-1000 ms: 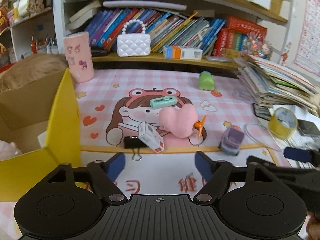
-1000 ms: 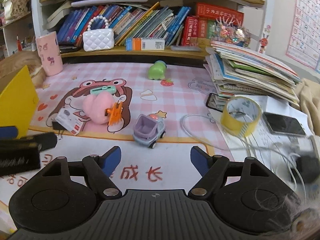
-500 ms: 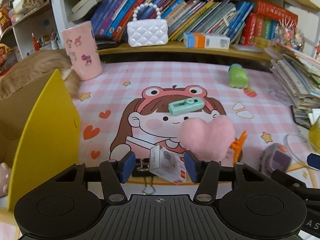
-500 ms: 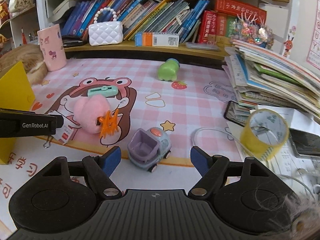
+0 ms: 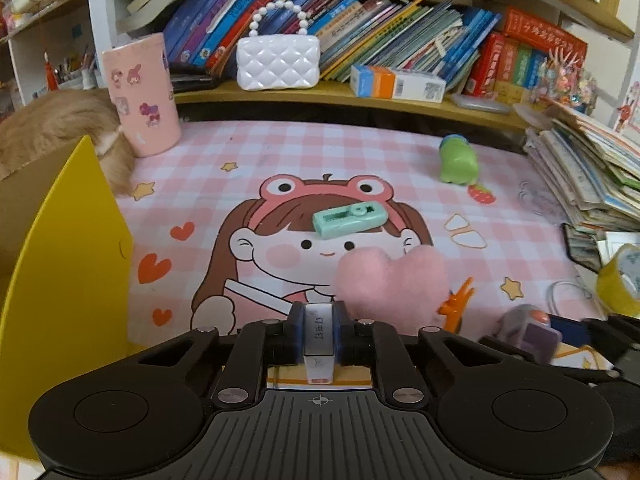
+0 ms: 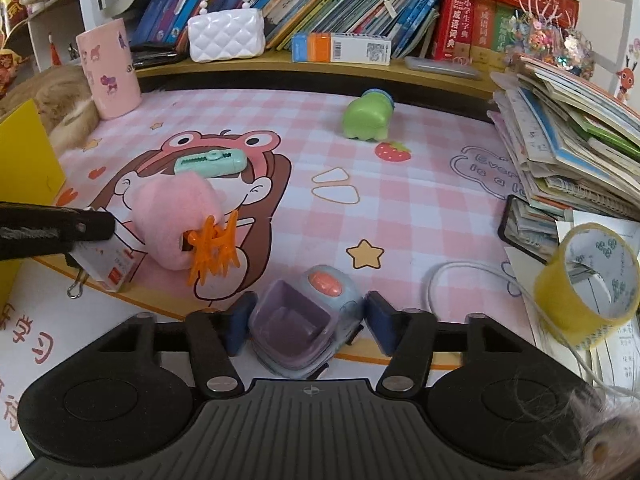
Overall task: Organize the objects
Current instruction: 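Grasp the white tag box with the left tool while the right tool grasps the purple toy car, then carry the white tag box and purple car with both tools toward the yellow box, then open both tools to drop the tag box and purple car into the box, then withdraw both open tools from the box back toward the remaining toys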
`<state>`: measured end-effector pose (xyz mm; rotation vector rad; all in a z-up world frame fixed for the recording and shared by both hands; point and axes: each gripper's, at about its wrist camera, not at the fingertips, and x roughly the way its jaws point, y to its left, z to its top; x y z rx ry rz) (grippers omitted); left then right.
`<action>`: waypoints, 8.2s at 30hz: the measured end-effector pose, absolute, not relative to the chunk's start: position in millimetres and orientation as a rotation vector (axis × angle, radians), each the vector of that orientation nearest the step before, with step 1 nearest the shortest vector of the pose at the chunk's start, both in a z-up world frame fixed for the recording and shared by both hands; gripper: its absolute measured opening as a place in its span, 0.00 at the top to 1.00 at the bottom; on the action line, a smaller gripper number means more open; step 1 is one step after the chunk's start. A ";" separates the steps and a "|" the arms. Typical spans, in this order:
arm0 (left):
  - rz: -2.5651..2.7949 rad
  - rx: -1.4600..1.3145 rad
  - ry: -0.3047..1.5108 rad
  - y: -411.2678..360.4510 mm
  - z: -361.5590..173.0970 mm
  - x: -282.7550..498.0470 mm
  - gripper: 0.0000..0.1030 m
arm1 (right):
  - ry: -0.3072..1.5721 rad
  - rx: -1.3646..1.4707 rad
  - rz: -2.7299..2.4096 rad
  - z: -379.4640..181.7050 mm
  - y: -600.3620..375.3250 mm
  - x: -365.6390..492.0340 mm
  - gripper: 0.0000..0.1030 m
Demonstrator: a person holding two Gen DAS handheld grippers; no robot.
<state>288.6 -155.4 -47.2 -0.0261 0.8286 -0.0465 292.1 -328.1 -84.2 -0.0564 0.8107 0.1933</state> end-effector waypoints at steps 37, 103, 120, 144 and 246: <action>-0.029 -0.187 0.725 -52.1 -0.3 127.7 0.88 | 0.794 -0.011 0.279 -32.0 -232.8 160.1 0.47; 0.119 -0.205 0.470 107.6 59.8 99.3 0.88 | 0.485 -0.099 0.409 39.6 -65.6 151.1 0.47; 0.211 -0.159 0.622 95.8 13.9 167.1 0.88 | 0.523 -0.310 0.571 -9.7 -35.1 227.5 0.47; 0.233 -0.222 0.537 96.7 18.6 163.8 0.57 | 0.501 -0.397 0.632 -10.2 -27.1 232.1 0.33; -0.138 -0.028 0.735 -77.1 -16.1 125.1 0.18 | 0.738 -0.052 0.014 -26.2 -245.2 128.2 0.30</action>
